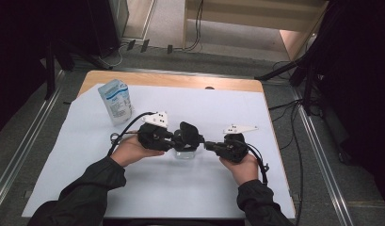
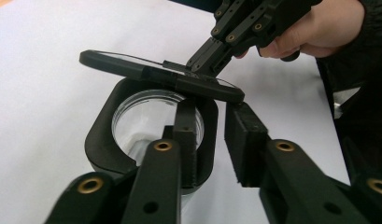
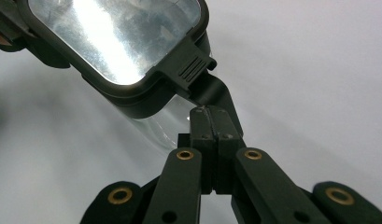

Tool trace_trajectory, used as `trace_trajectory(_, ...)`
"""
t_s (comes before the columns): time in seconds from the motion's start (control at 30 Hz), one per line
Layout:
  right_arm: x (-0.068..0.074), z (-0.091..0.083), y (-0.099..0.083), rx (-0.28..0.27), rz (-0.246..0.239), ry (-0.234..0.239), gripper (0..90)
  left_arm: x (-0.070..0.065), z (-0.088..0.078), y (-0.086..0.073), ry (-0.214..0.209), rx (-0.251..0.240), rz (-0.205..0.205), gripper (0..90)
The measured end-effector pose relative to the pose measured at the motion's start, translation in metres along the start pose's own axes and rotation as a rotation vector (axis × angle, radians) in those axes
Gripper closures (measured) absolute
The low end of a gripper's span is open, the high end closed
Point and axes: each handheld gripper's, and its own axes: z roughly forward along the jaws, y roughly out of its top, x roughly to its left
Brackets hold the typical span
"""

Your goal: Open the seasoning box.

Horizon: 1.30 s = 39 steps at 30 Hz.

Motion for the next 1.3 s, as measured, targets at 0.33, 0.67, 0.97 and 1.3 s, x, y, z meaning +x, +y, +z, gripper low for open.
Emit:
trace_trajectory(0.33,-0.001,0.001,0.0,0.004,0.002,-0.008,90.0,0.003,-0.002,0.009,-0.009,-0.027,-0.035,90.0)
trace_trajectory(0.67,-0.004,0.002,0.001,0.007,0.008,-0.008,90.0,0.003,0.006,0.022,-0.027,-0.002,-0.049,90.0)
trace_trajectory(0.97,-0.005,0.003,0.001,0.005,0.019,-0.005,90.0,0.005,0.018,0.035,-0.049,0.015,-0.079,90.0)
trace_trajectory(1.3,-0.005,0.004,0.0,-0.001,0.021,-0.003,90.0,0.01,0.032,0.043,-0.045,0.049,-0.092,90.0)
